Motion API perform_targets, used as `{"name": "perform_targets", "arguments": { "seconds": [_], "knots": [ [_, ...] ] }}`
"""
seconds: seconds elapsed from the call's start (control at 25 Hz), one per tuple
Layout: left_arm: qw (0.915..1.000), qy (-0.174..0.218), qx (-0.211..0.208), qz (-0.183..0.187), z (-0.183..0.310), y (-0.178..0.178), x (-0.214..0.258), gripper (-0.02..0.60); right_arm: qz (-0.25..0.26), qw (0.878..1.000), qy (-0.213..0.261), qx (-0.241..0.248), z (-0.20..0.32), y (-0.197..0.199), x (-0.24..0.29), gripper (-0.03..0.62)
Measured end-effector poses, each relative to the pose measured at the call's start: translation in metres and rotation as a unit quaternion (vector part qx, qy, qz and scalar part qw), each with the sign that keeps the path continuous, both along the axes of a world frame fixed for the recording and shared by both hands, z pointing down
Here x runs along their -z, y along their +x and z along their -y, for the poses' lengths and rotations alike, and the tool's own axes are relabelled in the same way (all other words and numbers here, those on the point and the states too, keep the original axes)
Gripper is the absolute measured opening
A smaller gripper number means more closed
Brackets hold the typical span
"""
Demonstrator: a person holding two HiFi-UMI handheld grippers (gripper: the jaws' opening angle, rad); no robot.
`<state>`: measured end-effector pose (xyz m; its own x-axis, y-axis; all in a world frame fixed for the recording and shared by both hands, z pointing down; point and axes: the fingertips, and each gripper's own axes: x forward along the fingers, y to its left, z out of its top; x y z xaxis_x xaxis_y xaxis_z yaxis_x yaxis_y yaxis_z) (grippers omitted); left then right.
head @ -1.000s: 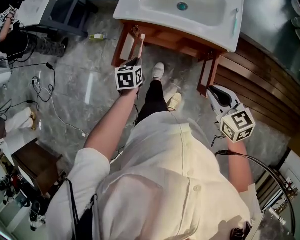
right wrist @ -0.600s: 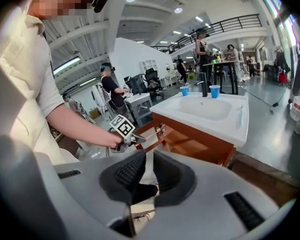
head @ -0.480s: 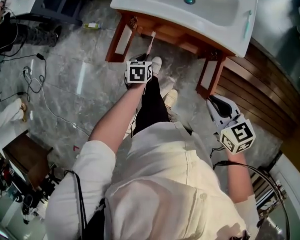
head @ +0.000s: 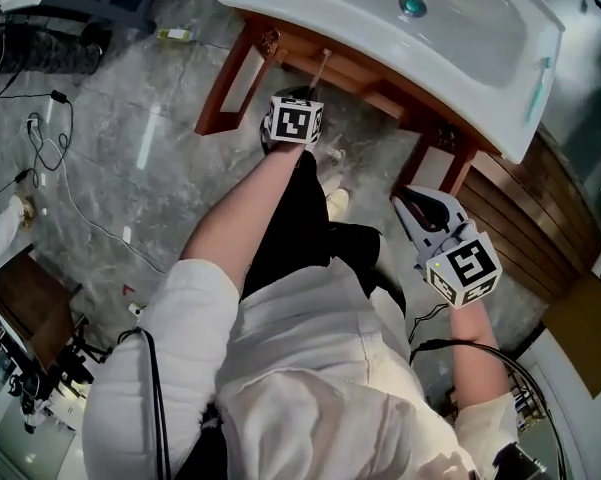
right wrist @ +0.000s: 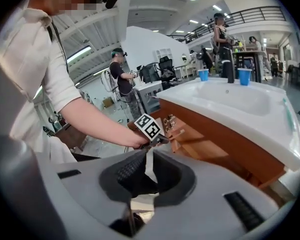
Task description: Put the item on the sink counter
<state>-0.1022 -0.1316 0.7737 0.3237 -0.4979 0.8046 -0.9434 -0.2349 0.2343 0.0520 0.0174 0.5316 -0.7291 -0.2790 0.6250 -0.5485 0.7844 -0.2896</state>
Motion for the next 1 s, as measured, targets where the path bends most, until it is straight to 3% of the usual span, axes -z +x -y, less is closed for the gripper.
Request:
{"name": "perform_targets", "arguments": {
  "seconds": [0.28,0.48,1.0],
  "knots": [
    [0.9998,0.017,-0.010,0.005,0.050,0.001,-0.058,0.049,-0.023,0.998,0.005,0.061,0.041,-0.040,-0.057,0.041],
    [0.9995,0.025,-0.018,0.005,0.083,0.001,-0.086,0.049,-0.025,0.998,0.002,0.056,0.047,-0.053,-0.084,0.041],
    [0.9981,0.036,-0.044,0.026,0.140,0.016,-0.121,0.051,-0.036,0.999,-0.031,0.027,0.048,-0.034,-0.115,0.041]
  ]
}}
